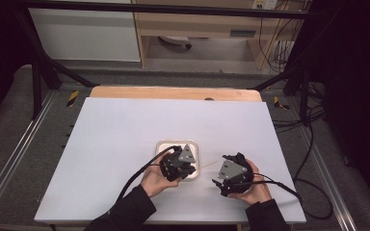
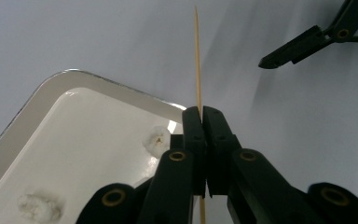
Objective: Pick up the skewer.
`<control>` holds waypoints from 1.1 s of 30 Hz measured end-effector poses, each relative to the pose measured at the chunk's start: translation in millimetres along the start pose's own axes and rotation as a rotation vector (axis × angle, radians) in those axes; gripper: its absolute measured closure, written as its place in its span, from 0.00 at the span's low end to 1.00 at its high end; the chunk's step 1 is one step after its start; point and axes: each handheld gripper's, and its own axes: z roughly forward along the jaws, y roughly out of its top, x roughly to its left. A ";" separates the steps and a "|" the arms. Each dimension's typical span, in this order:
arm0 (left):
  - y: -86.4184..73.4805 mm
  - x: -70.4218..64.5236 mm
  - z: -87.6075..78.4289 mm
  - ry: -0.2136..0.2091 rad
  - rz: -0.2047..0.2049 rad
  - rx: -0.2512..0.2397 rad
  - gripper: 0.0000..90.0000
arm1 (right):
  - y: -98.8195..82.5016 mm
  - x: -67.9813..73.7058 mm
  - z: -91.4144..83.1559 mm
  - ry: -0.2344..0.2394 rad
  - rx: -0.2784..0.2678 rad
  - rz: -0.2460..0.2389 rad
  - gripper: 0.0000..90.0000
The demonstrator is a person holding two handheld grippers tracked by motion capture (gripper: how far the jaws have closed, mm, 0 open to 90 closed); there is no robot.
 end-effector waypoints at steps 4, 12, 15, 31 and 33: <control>4.2 -2.1 5.0 -0.005 0.005 0.008 0.98 | 0.8 0.9 1.0 -0.004 0.004 -0.061 0.24; 10.5 -5.4 12.3 -0.020 0.011 0.020 0.98 | 0.7 2.9 4.4 -0.011 -0.004 -0.156 0.39; 12.4 -7.7 15.6 -0.020 0.011 0.025 0.98 | 0.5 3.8 5.5 -0.013 -0.006 -0.201 0.45; 19.6 -14.3 24.3 -0.049 0.040 0.050 0.98 | -3.0 9.8 10.3 -0.007 0.033 -0.404 0.74; 19.7 -14.5 24.7 -0.051 0.040 0.053 0.98 | -2.9 9.9 10.3 -0.003 0.036 -0.417 0.75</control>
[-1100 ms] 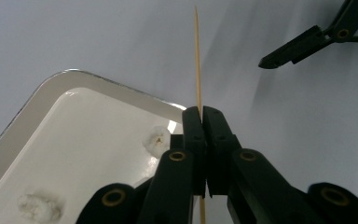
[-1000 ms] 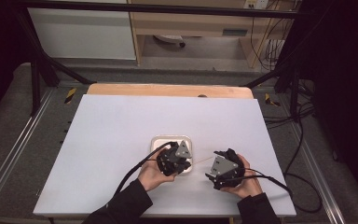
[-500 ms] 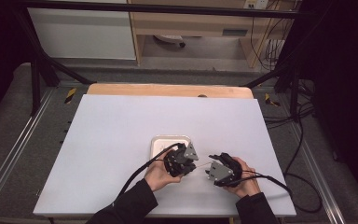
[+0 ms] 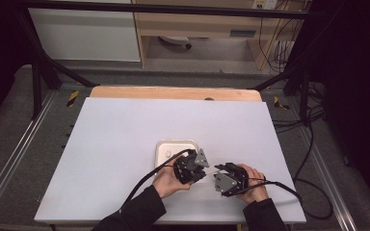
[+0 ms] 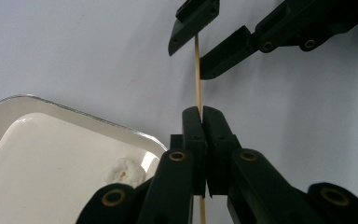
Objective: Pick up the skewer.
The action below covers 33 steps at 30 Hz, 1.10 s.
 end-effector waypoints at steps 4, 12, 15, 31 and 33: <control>0.5 -1.1 1.2 -0.003 0.006 0.004 0.98 | -0.4 1.7 1.2 0.005 0.009 -0.037 0.82; 0.8 -2.3 2.6 -0.017 0.017 0.010 0.98 | -0.7 2.6 0.8 0.008 0.007 -0.078 0.90; 0.9 -2.4 2.4 -0.020 0.018 0.009 0.98 | -0.9 3.1 0.9 0.014 0.006 -0.092 0.93; 0.0 -0.4 1.2 -0.021 0.024 0.026 0.96 | -0.7 6.0 1.0 0.034 0.020 -0.132 0.99; -0.5 0.0 -2.6 -0.010 0.032 0.033 0.90 | -0.8 6.0 0.7 0.027 0.034 -0.137 0.99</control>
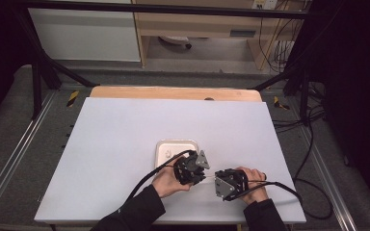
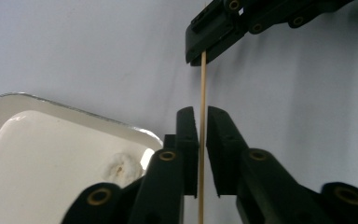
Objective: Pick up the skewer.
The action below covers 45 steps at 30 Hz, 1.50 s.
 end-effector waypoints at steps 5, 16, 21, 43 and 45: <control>-0.4 3.9 -6.5 0.007 -0.010 0.054 0.74 | 0.0 -0.2 -1.4 -0.008 0.023 -0.017 0.99; 1.8 0.4 7.8 -0.032 0.002 0.168 0.87 | 0.7 -0.2 -0.6 -0.001 0.037 -0.045 0.99; 3.3 -2.7 11.8 -0.021 0.017 0.184 0.97 | 2.5 1.0 -0.4 -0.001 0.040 -0.058 0.99; -11.3 0.1 4.6 0.019 0.006 0.184 0.99 | -7.1 -8.4 -8.7 -0.018 -0.041 0.255 0.60; -14.6 2.2 0.5 0.021 0.001 0.177 0.99 | -8.5 -9.1 -9.6 -0.016 -0.051 0.299 0.57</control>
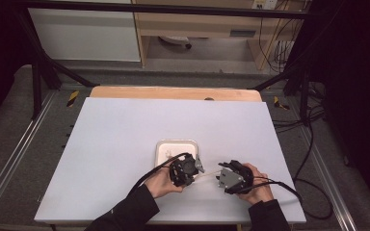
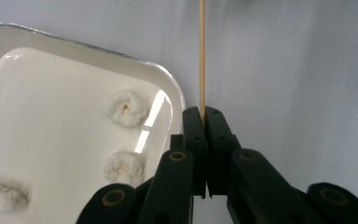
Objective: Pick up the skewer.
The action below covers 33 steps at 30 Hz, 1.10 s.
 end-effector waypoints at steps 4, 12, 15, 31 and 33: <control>-13.1 3.6 -8.0 0.005 -0.027 -0.030 0.99 | -7.4 -6.6 -3.8 -0.006 -0.034 0.191 0.42; -35.8 12.1 -19.3 0.010 -0.082 -0.091 0.99 | -21.4 -10.3 -2.4 0.009 -0.038 0.477 0.21; -46.1 15.0 -25.4 0.025 -0.112 -0.116 0.99 | -25.3 -11.4 -1.7 0.032 -0.032 0.562 0.16; -90.7 23.1 -55.0 0.079 -0.257 -0.319 0.99 | -21.3 -14.8 0.6 0.132 -0.056 0.800 0.03; -97.9 24.4 -55.7 0.090 -0.266 -0.325 0.99 | -17.8 -16.0 0.6 0.132 -0.063 0.812 0.02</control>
